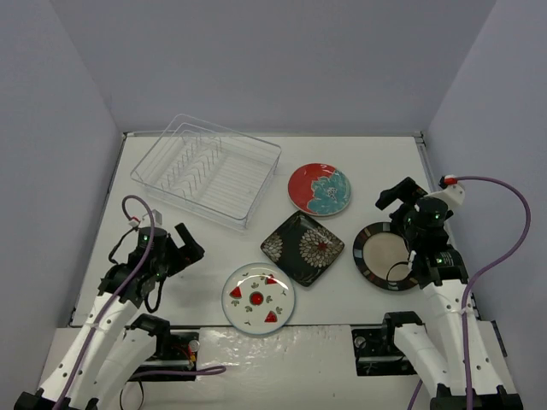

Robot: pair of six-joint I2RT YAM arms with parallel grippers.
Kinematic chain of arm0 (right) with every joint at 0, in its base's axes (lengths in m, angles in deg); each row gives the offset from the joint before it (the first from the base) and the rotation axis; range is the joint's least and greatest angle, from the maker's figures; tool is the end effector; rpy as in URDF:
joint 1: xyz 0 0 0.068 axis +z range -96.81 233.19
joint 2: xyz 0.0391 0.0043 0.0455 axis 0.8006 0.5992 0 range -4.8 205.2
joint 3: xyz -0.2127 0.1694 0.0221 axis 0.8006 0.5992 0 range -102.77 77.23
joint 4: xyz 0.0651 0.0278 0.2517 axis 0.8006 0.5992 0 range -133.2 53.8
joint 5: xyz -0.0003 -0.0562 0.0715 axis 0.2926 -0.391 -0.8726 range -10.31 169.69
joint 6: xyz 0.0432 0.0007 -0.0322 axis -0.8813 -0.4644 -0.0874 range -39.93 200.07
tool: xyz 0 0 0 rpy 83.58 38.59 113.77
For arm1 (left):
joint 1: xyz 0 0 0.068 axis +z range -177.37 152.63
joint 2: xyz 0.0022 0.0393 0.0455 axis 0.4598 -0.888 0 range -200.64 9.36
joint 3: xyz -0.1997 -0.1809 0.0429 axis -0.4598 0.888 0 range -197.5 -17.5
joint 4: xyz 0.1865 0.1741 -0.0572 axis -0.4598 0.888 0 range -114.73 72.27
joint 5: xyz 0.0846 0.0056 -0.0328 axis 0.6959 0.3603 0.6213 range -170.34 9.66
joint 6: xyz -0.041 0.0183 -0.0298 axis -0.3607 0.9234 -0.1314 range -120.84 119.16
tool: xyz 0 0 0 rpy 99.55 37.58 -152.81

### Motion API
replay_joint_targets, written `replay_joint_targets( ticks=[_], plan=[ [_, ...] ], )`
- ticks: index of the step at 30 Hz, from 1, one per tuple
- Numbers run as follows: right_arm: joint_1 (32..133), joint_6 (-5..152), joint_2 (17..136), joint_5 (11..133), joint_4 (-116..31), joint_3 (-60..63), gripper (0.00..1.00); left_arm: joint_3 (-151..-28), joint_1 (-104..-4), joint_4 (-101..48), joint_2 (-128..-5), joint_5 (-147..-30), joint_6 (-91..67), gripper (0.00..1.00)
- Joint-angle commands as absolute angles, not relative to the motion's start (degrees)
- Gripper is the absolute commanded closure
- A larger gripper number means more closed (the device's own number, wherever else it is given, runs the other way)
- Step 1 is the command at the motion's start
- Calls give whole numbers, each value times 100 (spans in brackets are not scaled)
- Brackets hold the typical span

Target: Load the plates into the dish rack

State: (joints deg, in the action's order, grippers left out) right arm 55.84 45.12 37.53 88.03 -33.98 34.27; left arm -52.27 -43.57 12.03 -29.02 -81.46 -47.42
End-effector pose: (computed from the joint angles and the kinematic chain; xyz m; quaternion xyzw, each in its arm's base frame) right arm 0.1772 0.0030 0.3377 0.2559 0.7130 0.1574 0.6335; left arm 0.1389 -0.0411 0.2509 -0.2339 0.8770 -0.2262 0.3537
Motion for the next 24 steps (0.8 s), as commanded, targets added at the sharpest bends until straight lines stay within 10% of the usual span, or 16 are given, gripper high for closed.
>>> replay_joint_targets(
  ticks=[1, 18, 24],
  plan=[
    [5574, 4631, 3800, 8420, -3950, 3408, 0, -5135, -4503, 614, -3246, -8700, -4673, 3],
    [5574, 4704, 4108, 7619, -4138, 3608, 0, -4156, -6399, -1392, -4819, -8693, -4770, 4],
    [5574, 4641, 4063, 7635, -4044, 3635, 0, -3936, -6508, -1653, -5047, -9046, -4627, 31]
  ],
)
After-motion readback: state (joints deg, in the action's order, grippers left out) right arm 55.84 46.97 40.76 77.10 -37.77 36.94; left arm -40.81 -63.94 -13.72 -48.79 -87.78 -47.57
